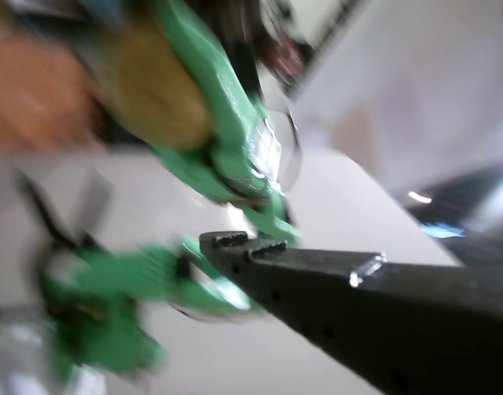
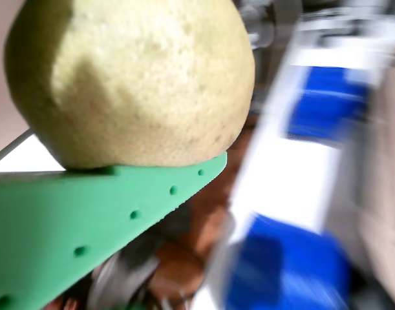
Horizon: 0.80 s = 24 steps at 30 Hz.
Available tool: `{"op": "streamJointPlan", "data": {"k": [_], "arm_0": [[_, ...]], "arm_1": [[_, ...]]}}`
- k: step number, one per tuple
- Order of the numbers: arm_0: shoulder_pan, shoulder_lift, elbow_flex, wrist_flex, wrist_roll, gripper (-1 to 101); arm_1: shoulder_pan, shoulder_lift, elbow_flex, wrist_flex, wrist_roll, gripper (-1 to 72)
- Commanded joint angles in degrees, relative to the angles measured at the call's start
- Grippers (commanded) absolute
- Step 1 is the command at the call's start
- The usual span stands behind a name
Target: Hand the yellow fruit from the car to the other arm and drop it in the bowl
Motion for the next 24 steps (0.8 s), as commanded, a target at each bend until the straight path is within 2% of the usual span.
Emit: {"op": "streamJointPlan", "data": {"k": [1,4,6,12,14,20,24], "arm_0": [[-6.4,1.6,-1.7,1.1,8.3,41],[-11.3,1.2,-1.8,-1.7,19.3,40],[-14.6,0.4,-3.5,0.8,23.8,40],[-30.6,-3.4,-12.0,23.8,32.3,36],[-37.4,-3.5,-12.3,28.1,37.6,35],[-53.2,-11.4,-12.1,29.0,63.1,30],[-59.9,-20.4,-12.0,27.4,77.7,17]], "arm_1": [[10.1,-2.7,-7.5,-0.2,5.2,0.0],[17.8,-8.8,-13.2,0.8,11.9,0.0],[21.5,-13.1,-16.3,1.1,16.3,0.0],[26.6,-29.1,-30.6,8.0,29.1,0.0],[27.3,-34.4,-36.1,10.6,32.3,0.0],[30.5,-47.3,-48.0,11.7,37.7,0.0],[32.6,-53.0,-54.6,13.6,40.0,0.0]]}}
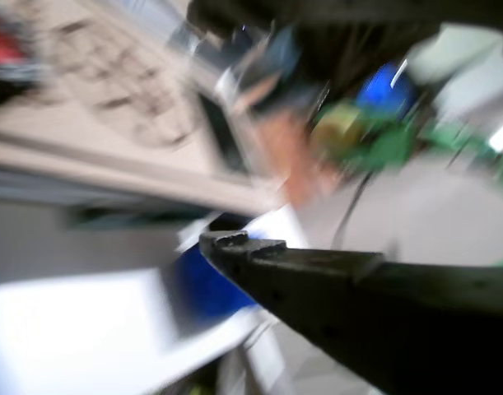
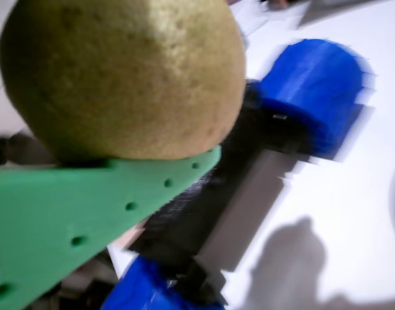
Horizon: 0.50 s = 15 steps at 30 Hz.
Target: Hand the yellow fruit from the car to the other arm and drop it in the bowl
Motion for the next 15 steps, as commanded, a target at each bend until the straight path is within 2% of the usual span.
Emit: {"op": "streamJointPlan", "data": {"k": [1,4,11,15], "arm_0": [[-4.9,-7.2,-3.0,-2.3,12.2,13],[-7.6,-12.5,-3.0,-5.5,16.2,7],[-11.5,-21.5,-3.1,-7.3,15.6,4],[-11.8,-21.3,-3.1,-5.3,15.6,3]], "arm_1": [[2.3,-1.4,-7.4,1.6,1.9,0.0],[3.8,-4.4,-12.0,3.5,2.3,0.0],[6.8,-11.1,-19.3,5.2,3.3,0.0],[8.1,-15.3,-24.0,7.4,4.7,0.0]]}}
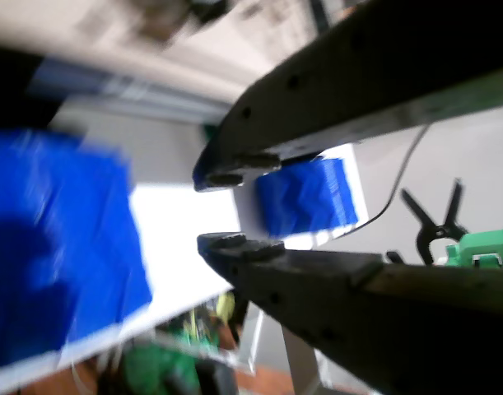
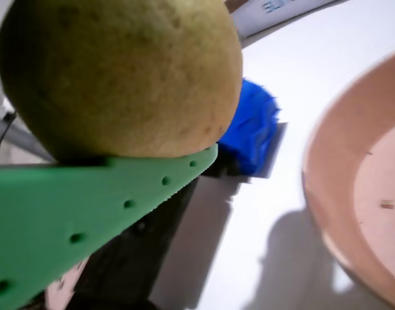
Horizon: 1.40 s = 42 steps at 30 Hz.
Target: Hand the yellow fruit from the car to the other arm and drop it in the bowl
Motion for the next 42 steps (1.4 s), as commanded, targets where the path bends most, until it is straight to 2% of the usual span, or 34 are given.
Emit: {"op": "streamJointPlan", "data": {"k": [1,5,10,16,19,23,27,37,42], "arm_0": [[-0.5,0.7,-2.6,2.1,0.3,3],[-0.6,3.0,-2.5,5.0,0.2,0],[-0.6,0.8,-2.4,4.5,0.2,0],[-3.8,15.3,8.7,1.0,0.1,1],[-7.1,22.1,15.6,-4.2,0.1,1],[-7.7,27.7,18.7,-3.6,0.1,1],[-7.7,28.6,21.2,-4.3,0.1,1],[-7.8,39.7,27.3,-4.2,0.1,1],[-7.8,42.4,27.8,-3.9,0.1,1]], "arm_1": [[1.5,-0.8,-6.2,2.0,1.7,0.0],[3.0,-4.0,-9.0,4.0,4.0,0.0],[4.9,-6.6,-10.8,5.3,6.4,0.0],[5.4,-7.8,-12.8,6.9,6.9,0.0],[5.1,-7.9,-12.8,6.9,6.5,0.2],[4.7,-8.3,-12.9,7.0,5.6,20.1],[4.7,-8.3,-12.5,7.0,5.6,29.7],[4.3,-7.9,-12.4,7.0,5.8,31.8],[4.1,-7.5,-11.5,6.8,5.9,27.8]]}}
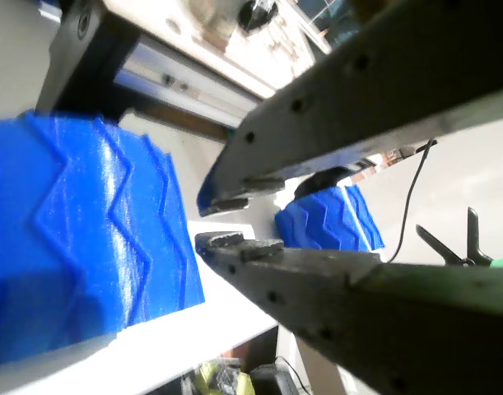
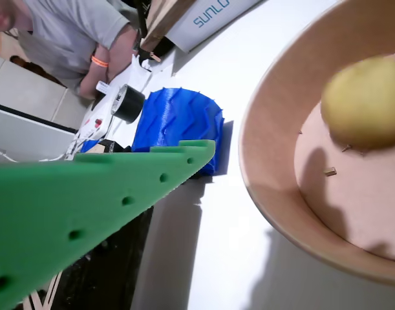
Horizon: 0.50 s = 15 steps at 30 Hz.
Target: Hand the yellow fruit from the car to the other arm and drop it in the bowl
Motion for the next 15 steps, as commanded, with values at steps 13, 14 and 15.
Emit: {"op": "streamJointPlan", "data": {"k": [13,14,15], "arm_0": [[0.5,5.0,-0.2,0.5,0.3,36],[0.5,5.1,-0.2,0.9,0.3,41],[0.5,5.1,-0.2,1.0,0.3,46]], "arm_1": [[-8.4,30.8,31.8,-8.9,-2.7,-0.1],[-9.5,34.5,35.3,-9.0,-3.2,-0.1],[-10.5,38.0,38.6,-9.0,-3.4,-0.1]]}}
